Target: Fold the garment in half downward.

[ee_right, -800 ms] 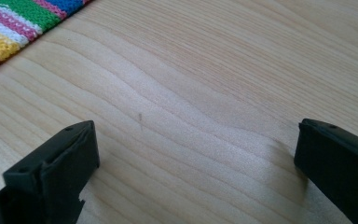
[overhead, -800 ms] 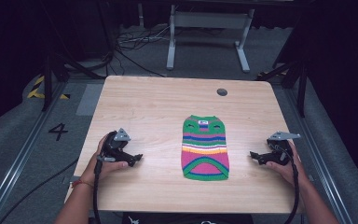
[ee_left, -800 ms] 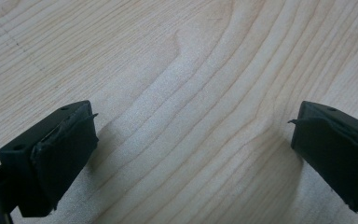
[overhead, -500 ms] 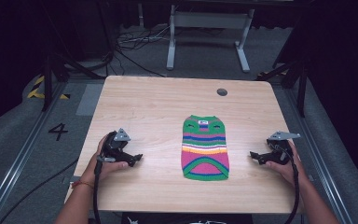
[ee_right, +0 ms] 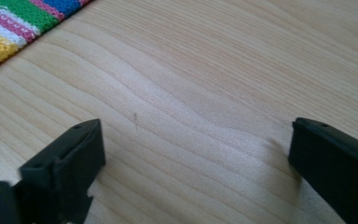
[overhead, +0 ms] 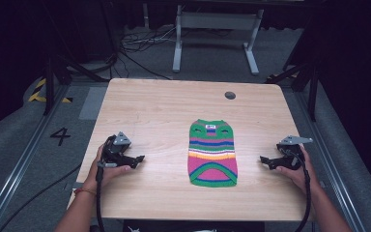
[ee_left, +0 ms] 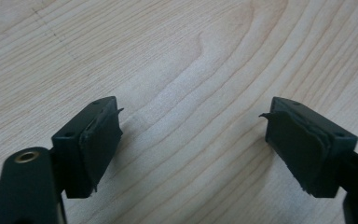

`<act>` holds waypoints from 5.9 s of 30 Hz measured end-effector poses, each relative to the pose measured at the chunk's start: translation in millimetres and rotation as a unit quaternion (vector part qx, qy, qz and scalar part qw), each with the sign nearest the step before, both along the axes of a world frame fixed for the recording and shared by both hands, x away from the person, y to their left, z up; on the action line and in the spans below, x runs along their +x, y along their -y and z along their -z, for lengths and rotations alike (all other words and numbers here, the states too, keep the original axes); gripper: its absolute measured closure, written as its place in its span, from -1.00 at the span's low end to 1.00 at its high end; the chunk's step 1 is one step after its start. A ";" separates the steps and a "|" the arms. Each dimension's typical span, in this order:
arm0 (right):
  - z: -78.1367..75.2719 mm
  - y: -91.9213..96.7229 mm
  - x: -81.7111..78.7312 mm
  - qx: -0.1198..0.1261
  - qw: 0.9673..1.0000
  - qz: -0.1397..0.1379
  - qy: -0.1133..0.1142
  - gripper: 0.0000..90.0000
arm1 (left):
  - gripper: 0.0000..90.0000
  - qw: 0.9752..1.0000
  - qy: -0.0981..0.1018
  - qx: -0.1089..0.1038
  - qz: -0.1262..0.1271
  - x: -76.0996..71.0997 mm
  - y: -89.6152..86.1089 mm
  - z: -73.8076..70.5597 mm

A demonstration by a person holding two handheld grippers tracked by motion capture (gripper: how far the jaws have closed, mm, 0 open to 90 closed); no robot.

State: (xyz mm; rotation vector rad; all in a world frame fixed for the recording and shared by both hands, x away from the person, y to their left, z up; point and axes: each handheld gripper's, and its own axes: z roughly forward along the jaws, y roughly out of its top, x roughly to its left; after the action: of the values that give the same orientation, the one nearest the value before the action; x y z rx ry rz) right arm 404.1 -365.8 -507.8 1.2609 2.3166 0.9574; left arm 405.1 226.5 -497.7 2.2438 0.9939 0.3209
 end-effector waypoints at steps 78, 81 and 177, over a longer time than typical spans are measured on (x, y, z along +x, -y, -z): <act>-10.0 -135.7 150.0 0.017 0.995 -0.089 -0.041 0.44 | 0.60 0.995 -0.022 -0.040 0.091 150.8 206.1 2.9; -10.9 -135.2 149.5 0.015 0.995 -0.092 -0.045 0.66 | 0.74 0.994 -0.018 -0.019 0.108 148.5 209.7 -0.3; -18.7 -133.5 -26.1 0.020 0.948 -0.318 -0.009 0.65 | 0.78 0.952 0.104 0.084 0.277 -35.0 175.3 -8.1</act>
State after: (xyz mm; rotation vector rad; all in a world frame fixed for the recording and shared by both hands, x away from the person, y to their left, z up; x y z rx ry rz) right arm 378.0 -232.3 -489.1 0.5155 2.7873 1.1817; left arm 370.1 51.2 -489.7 2.4661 0.2099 0.3874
